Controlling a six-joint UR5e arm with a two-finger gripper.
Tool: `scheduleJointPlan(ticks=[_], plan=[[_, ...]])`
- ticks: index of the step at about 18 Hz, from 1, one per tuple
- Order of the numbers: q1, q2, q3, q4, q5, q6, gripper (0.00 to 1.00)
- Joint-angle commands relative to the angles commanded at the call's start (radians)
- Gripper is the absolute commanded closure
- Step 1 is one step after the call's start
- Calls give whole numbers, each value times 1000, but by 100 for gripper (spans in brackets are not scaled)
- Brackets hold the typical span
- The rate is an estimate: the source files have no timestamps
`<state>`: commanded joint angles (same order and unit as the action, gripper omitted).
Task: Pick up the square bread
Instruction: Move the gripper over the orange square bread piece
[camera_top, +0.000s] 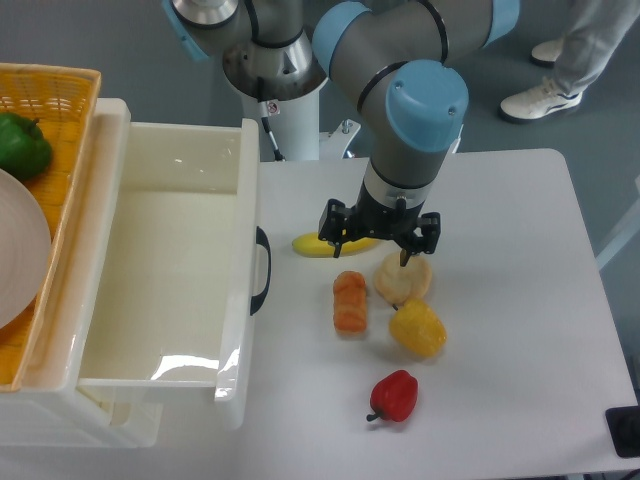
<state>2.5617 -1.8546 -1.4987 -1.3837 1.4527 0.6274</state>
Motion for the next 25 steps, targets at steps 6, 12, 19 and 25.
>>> scheduleJointPlan(ticks=[6,12,19,25], plan=[[2,-11,-17,2,0,-8,0],[2,-40,-52,5,-3,-11,0],[-21,-90,-98,89,-6,-34,0],[-51,-156,-129,172,-6,-28,0]])
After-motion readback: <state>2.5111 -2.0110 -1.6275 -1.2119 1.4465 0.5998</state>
